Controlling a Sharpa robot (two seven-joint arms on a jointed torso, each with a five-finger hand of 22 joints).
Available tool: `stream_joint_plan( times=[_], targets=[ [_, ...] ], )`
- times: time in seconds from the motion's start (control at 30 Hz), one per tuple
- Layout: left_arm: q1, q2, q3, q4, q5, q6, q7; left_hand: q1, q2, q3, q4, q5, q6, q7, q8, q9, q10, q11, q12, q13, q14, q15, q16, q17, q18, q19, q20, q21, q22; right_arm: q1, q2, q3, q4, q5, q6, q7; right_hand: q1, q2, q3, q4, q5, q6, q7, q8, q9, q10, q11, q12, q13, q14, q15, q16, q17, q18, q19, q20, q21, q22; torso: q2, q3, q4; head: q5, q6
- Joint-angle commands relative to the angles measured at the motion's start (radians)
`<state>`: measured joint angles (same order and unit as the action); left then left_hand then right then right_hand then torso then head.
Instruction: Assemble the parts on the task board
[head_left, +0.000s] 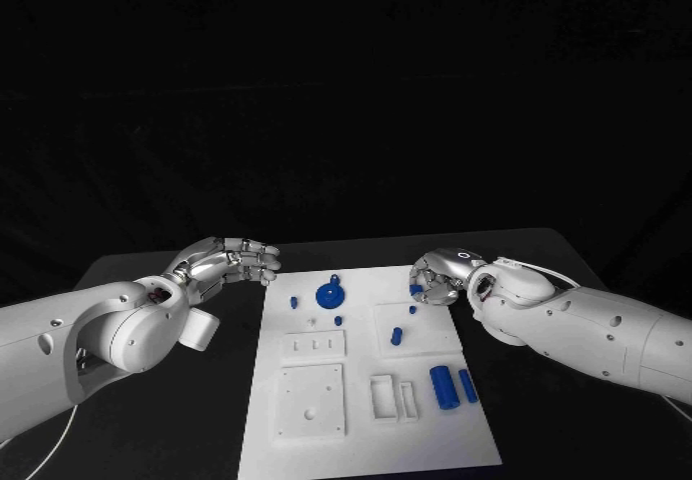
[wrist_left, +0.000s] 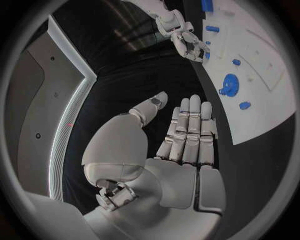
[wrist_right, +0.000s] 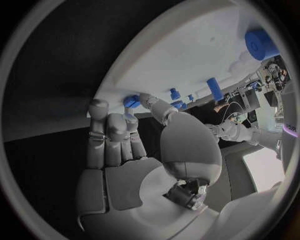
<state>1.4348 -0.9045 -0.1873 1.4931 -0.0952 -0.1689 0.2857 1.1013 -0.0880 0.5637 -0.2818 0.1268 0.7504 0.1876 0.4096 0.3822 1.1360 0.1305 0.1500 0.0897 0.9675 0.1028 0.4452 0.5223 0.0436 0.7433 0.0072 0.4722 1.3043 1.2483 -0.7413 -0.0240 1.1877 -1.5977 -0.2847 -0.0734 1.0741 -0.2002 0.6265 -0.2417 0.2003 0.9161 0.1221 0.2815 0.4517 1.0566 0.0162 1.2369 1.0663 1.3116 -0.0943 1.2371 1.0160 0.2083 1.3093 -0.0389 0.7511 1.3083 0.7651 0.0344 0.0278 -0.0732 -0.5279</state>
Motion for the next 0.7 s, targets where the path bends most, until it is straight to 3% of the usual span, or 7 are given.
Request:
stream_joint_plan(
  times=[0.03, 0.57, 0.7],
  targets=[
    [0.0, 0.002, 0.0, 0.001, -0.004, 0.017, 0.01, 0.005, 0.003, -0.008, 0.0, 0.004, 0.001, 0.004, -0.002, -0.002, 0.004, 0.003, -0.005, -0.001, -0.003, 0.004, -0.006, 0.002, 0.018, -0.005, 0.0, -0.006, 0.002, -0.002, -0.002, -0.001, -0.001, -0.01, 0.035, -0.01, -0.006, -0.005, 0.0, 0.009, -0.002, 0.012, 0.006, 0.0, -0.001, 0.003, -0.002, -0.003, -0.001, 0.002, -0.001, -0.006, 0.002, 0.053, 0.005, -0.001, -0.005, 0.014, 0.0, 0.0004, -0.0003, -0.001, -0.001],
    [-0.002, 0.002, 0.0, -0.002, -0.005, 0.018, 0.008, 0.005, 0.003, -0.008, 0.0, 0.004, 0.001, 0.004, -0.002, -0.002, 0.004, 0.004, -0.006, -0.001, -0.003, 0.004, -0.007, 0.002, 0.018, -0.005, 0.0, -0.006, 0.002, -0.002, -0.006, -0.001, -0.009, 0.004, 0.027, 0.0, -0.018, -0.02, -0.002, 0.026, 0.01, -0.007, 0.01, -0.01, -0.006, 0.0, 0.002, -0.004, 0.0, 0.002, 0.002, -0.007, 0.003, 0.053, 0.006, -0.004, -0.006, 0.014, 0.001, 0.0016, -0.0005, -0.001, 0.0],
    [-0.002, 0.002, 0.0, -0.002, -0.006, 0.019, 0.008, 0.005, 0.003, -0.008, -0.001, 0.004, 0.001, 0.004, -0.002, -0.002, 0.004, 0.004, -0.006, -0.001, -0.003, 0.004, -0.007, 0.002, 0.018, -0.005, 0.0, -0.006, 0.002, -0.002, -0.009, -0.001, -0.012, 0.017, 0.034, 0.007, -0.014, -0.017, -0.002, 0.026, 0.033, -0.012, 0.012, -0.012, -0.008, -0.001, 0.004, -0.003, 0.0, 0.002, 0.004, -0.008, 0.004, 0.053, 0.005, -0.005, -0.007, 0.015, 0.0, 0.0016, -0.0011, -0.002, 0.0]
  ],
)
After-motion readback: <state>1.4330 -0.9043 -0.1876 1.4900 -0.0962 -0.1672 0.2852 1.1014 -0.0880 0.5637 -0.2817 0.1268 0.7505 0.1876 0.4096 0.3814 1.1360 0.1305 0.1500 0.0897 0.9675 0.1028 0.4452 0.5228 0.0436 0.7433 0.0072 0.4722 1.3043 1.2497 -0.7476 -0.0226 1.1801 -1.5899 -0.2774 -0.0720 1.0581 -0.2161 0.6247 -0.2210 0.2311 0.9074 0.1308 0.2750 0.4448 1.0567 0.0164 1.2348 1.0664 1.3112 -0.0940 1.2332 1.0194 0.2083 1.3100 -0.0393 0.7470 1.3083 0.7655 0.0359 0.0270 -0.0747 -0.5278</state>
